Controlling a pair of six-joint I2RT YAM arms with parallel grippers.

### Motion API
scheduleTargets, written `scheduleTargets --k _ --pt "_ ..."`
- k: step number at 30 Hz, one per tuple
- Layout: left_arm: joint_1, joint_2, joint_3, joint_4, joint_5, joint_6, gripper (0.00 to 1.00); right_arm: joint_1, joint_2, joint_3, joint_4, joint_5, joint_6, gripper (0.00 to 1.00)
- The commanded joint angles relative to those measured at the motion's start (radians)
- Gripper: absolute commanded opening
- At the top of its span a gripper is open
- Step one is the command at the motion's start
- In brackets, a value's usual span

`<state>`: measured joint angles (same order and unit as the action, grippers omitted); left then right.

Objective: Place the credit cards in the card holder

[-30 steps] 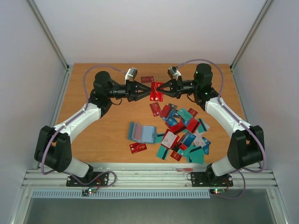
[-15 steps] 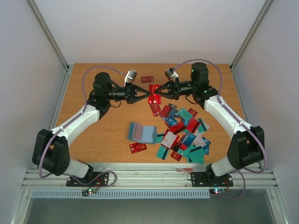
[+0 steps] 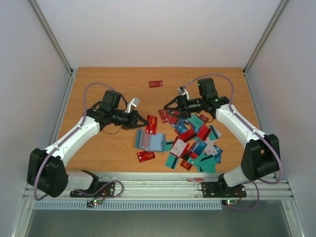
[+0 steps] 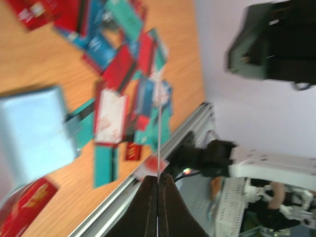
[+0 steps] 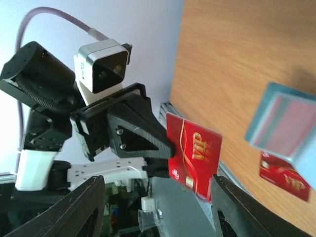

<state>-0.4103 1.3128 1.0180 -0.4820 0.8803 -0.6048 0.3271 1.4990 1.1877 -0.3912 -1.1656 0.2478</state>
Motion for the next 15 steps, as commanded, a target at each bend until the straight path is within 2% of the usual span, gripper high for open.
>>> scheduleTargets --k 1,7,10,15 --pt "-0.009 -0.005 -0.107 -0.211 -0.09 0.194 0.0 0.005 -0.038 -0.087 -0.169 0.055 -0.156 0.59" --pt "-0.02 0.072 -0.124 -0.321 -0.113 0.292 0.0 0.057 -0.002 -0.153 -0.323 0.103 -0.323 0.54" --pt "-0.021 0.118 -0.091 -0.374 -0.134 0.378 0.0 0.083 0.022 -0.178 -0.322 0.135 -0.329 0.51" --pt "-0.021 0.23 -0.048 -0.384 -0.144 0.435 0.0 0.108 0.079 -0.191 -0.303 0.163 -0.344 0.48"
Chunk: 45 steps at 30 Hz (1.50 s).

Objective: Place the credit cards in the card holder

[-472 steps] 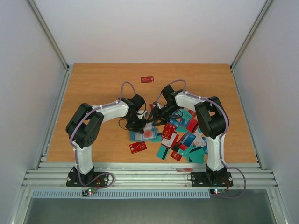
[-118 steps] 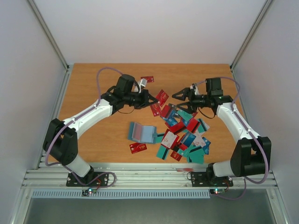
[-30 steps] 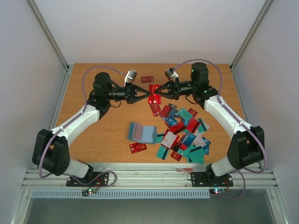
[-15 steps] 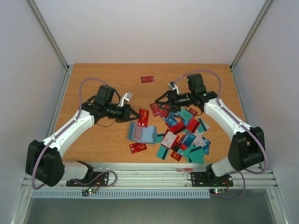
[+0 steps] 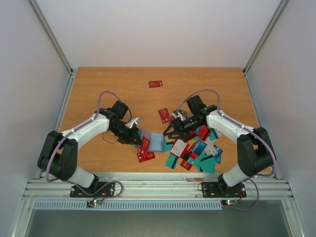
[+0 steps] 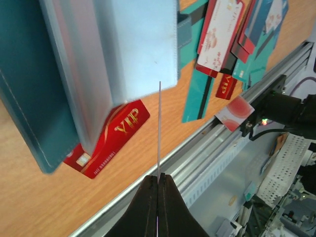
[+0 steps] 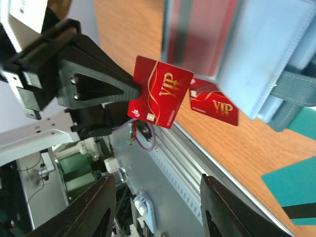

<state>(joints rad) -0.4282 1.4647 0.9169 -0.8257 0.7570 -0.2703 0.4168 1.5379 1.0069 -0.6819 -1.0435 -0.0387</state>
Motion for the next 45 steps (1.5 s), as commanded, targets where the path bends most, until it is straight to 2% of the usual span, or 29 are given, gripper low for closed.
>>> scheduleTargets --k 1,16,25,45 --pt "-0.003 0.099 0.063 -0.039 -0.034 0.102 0.0 0.023 0.054 -0.011 -0.01 0.045 -0.064 0.48" --pt "-0.003 0.287 0.178 -0.018 -0.062 0.127 0.0 0.053 0.182 -0.026 0.026 0.041 -0.105 0.41" --pt "-0.003 0.311 0.221 -0.07 -0.111 0.158 0.0 0.054 0.236 -0.039 0.042 0.052 -0.107 0.39" --pt "-0.003 0.363 0.21 -0.036 -0.058 0.169 0.0 0.056 0.309 -0.059 0.078 0.069 -0.112 0.34"
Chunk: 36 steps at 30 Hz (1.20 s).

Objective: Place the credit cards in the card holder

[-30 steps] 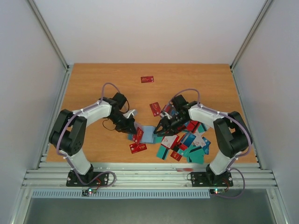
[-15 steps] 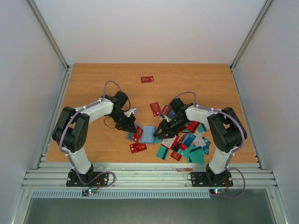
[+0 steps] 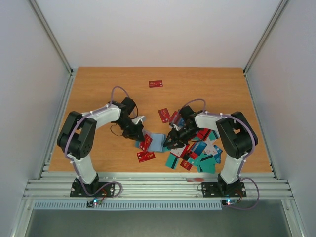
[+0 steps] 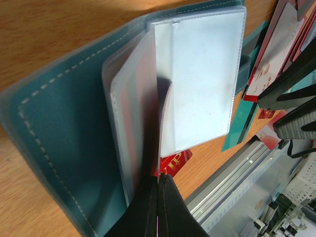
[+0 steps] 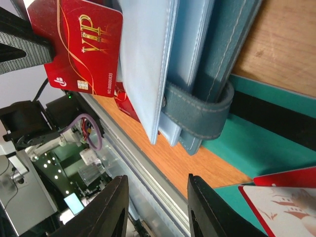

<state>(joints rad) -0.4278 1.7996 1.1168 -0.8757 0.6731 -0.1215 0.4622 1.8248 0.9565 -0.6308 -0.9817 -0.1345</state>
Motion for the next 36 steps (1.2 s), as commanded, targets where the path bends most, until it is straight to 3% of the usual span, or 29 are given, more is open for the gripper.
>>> scheduleTargets --k 1,21,36 --pt "-0.004 0.03 0.009 0.019 0.031 0.018 0.0 0.01 0.026 -0.009 0.029 0.008 -0.016 0.34" --pt "-0.004 0.061 0.013 0.061 0.077 0.033 0.0 0.01 0.099 0.019 0.042 0.082 0.015 0.27" --pt "0.011 -0.058 -0.025 0.097 -0.081 -0.1 0.0 0.01 0.251 0.241 -0.079 0.241 0.012 0.23"
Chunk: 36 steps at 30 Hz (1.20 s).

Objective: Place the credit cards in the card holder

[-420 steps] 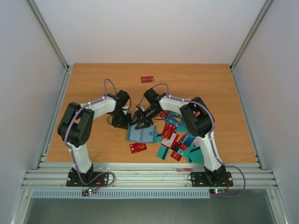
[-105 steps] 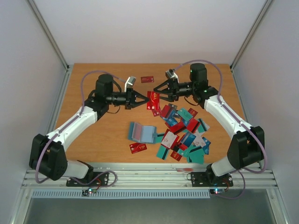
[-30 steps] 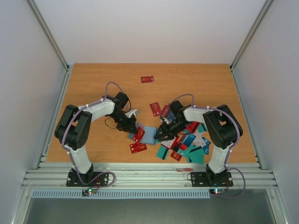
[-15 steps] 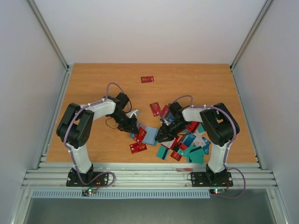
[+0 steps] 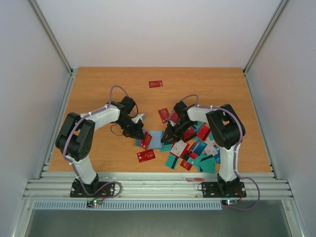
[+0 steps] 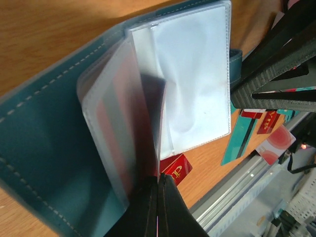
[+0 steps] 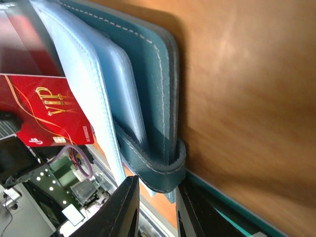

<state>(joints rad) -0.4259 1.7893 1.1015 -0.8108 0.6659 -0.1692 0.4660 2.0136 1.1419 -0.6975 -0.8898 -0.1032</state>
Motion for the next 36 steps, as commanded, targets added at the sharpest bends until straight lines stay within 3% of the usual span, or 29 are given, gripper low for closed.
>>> scheduleTargets --k 1,15,36 --pt "0.013 -0.051 -0.009 0.033 -0.082 -0.06 0.0 0.006 0.071 0.069 -0.021 0.155 -0.022 0.23" --pt "0.039 0.0 0.025 0.005 -0.111 -0.057 0.0 0.006 0.118 0.097 -0.034 0.151 -0.029 0.22" --pt "0.052 0.085 0.086 0.003 -0.009 -0.002 0.0 0.007 0.182 0.172 -0.062 0.148 -0.039 0.22"
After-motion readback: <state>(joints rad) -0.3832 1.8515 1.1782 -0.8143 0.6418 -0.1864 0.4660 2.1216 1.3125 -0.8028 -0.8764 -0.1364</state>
